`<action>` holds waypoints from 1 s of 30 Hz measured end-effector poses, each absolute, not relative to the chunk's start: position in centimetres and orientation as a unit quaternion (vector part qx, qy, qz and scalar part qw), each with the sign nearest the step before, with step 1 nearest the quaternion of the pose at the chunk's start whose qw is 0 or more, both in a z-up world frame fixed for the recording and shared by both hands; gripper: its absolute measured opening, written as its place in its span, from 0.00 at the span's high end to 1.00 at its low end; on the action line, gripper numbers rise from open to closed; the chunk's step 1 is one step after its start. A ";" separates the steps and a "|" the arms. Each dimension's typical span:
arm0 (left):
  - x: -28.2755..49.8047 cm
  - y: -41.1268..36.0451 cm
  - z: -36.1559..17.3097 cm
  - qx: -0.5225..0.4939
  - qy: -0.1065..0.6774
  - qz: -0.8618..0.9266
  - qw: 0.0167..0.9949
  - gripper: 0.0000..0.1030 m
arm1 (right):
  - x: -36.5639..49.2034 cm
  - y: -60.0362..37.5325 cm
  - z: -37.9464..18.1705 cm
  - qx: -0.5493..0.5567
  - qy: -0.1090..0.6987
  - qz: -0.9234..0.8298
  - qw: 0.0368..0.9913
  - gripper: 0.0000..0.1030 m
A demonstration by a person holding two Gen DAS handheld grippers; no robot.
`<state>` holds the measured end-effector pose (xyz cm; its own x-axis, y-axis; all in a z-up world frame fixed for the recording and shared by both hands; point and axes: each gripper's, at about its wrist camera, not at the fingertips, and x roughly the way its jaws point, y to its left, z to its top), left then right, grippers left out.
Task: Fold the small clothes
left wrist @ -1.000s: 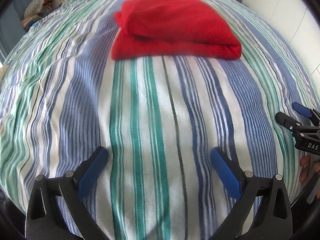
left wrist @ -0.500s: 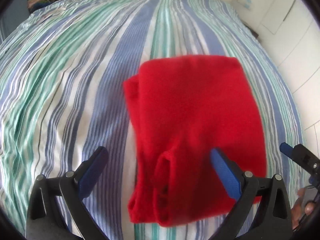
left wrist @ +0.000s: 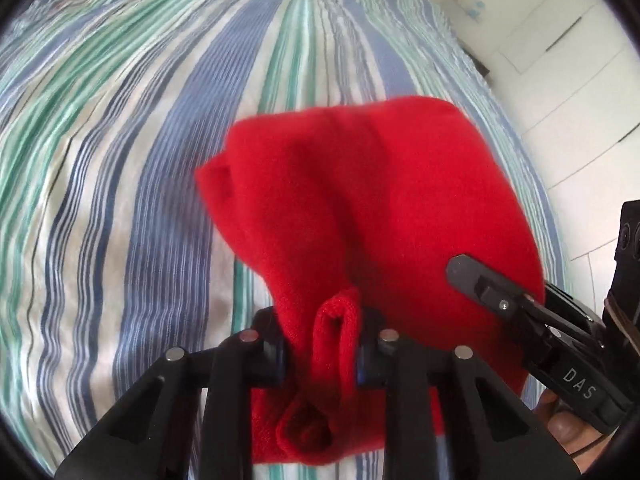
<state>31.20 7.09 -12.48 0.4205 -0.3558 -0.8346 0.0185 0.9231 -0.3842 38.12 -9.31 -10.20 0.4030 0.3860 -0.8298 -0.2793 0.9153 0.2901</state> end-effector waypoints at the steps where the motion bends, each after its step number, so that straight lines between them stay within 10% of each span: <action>1: 31.1 7.0 -10.9 -0.158 0.512 -0.120 0.836 0.78 | 38.0 -9.1 -8.9 0.050 0.495 0.207 0.842 0.75; 9: 30.0 6.3 -0.8 -0.163 0.431 -0.173 0.871 0.74 | 38.0 -10.9 3.8 0.074 0.380 0.248 0.888 0.75; 12: 29.6 4.7 -4.0 -0.138 0.467 -0.152 0.860 0.27 | 37.7 -12.8 4.2 0.087 0.388 0.246 0.884 0.68; 13: 28.8 4.7 -5.6 -0.123 0.478 -0.130 0.860 0.10 | 37.4 -13.7 3.3 0.085 0.402 0.235 0.881 0.52; 14: 27.9 4.2 -6.9 -0.104 0.483 -0.105 0.863 0.10 | 37.1 -14.3 2.1 0.076 0.415 0.218 0.880 0.21; 16: 24.8 4.0 -9.1 -0.065 0.493 -0.070 0.865 0.10 | 35.5 -16.0 -0.5 0.038 0.439 0.167 0.882 0.03; 30: 10.4 2.9 -2.9 0.033 0.418 0.036 0.907 0.02 | 17.1 -19.9 0.6 -0.014 0.457 0.049 0.888 0.03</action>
